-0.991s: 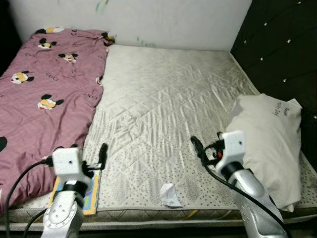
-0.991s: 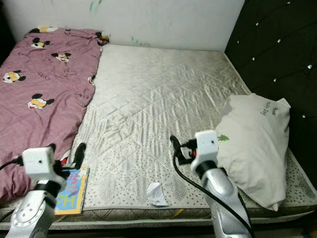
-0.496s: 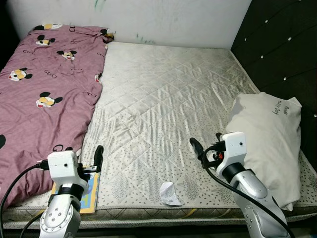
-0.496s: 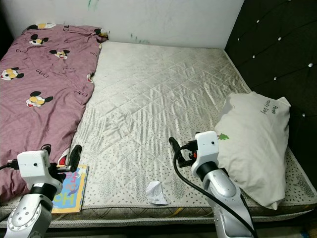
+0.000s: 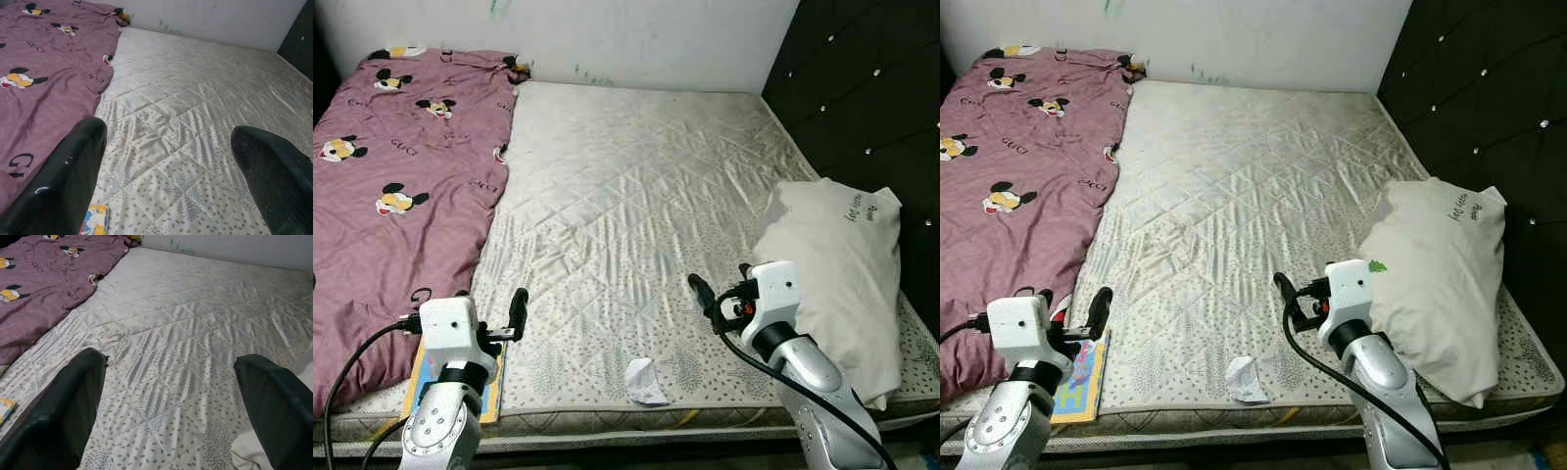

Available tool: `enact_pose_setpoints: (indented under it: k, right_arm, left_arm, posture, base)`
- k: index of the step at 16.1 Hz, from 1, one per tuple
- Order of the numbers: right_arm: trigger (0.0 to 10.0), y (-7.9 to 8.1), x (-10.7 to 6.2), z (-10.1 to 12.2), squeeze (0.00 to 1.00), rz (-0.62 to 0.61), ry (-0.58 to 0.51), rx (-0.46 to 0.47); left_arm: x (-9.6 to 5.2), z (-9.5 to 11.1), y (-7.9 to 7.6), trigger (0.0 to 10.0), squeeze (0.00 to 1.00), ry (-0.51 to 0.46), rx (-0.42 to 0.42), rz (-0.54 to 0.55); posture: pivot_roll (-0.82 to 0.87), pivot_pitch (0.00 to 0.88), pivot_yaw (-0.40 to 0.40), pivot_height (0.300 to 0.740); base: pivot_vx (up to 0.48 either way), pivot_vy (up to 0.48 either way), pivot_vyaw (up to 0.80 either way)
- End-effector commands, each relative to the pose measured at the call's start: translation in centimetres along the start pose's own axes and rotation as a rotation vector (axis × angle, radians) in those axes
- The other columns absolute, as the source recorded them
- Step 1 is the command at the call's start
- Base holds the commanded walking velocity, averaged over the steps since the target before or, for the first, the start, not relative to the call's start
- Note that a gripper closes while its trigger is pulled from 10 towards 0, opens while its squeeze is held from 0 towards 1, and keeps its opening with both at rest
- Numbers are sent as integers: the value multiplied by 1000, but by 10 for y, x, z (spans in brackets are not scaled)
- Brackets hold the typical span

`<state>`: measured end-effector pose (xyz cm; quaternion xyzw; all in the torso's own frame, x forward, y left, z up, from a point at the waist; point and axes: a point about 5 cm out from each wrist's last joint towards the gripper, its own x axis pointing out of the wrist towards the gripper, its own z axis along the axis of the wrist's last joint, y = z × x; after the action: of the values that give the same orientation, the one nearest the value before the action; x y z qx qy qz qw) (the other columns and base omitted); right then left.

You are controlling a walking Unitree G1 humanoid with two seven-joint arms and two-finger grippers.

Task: Clean up the room

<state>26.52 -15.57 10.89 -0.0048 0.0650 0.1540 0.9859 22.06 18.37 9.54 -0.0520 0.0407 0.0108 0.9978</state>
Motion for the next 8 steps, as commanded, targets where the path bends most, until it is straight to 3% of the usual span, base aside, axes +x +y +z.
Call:
enact_pose_setpoints:
  k: [1,8]
  right_arm:
    - [10000,-1,0,3,0,8,-5,-9]
    - [10000,0,2,4,0,4,-8,-16]
  left_arm:
    - [1,2,-2,10000,0,-6,6,-4]
    - [3,3,-2,10000,0,-6,14,-3]
  posture:
    - [-9,91,-88,710]
    - [-14,98,-87,610]
  base:
    - [0,0,0]
    - [0,0,0]
